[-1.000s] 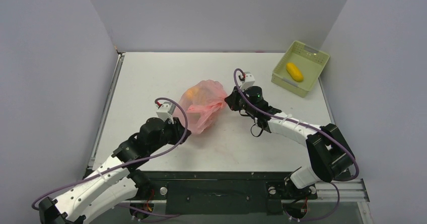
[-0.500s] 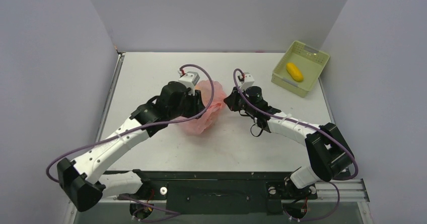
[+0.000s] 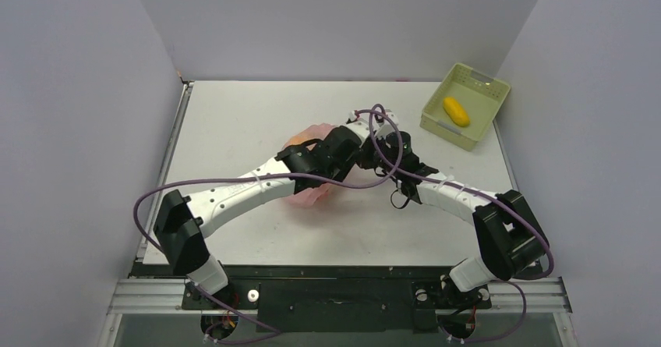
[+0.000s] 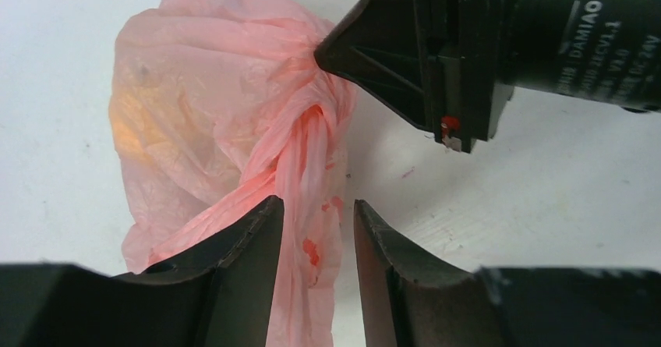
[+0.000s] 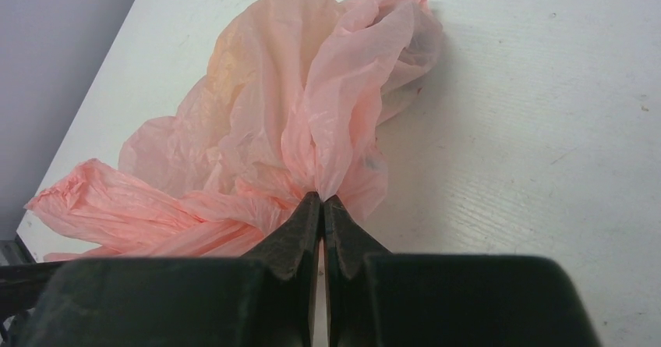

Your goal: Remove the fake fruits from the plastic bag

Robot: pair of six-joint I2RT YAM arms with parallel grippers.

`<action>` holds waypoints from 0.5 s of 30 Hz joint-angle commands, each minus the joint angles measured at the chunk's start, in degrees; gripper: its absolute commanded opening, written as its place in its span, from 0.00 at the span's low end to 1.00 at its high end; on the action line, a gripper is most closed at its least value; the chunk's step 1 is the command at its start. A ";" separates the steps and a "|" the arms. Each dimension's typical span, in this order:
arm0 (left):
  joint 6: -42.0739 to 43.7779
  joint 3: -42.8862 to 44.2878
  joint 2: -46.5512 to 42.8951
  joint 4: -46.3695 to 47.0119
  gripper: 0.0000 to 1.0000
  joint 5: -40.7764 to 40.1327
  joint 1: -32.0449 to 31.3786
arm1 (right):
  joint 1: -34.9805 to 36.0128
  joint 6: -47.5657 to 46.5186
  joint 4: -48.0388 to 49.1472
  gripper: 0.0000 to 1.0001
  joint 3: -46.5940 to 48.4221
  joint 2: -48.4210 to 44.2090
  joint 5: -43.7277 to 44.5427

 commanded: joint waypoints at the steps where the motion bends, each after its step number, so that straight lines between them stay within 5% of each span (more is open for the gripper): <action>1: 4.47 3.78 4.94 -3.23 0.36 -11.03 -1.99 | -1.42 2.71 6.66 0.00 -0.93 0.42 -3.56; 10: 3.03 3.41 9.02 -3.39 0.25 -16.08 -2.30 | -1.70 3.74 7.65 0.00 -0.70 1.48 -5.44; 15: 1.23 0.38 7.43 -1.28 0.31 -9.11 -2.31 | -2.00 3.83 7.59 0.00 -0.74 1.27 -5.76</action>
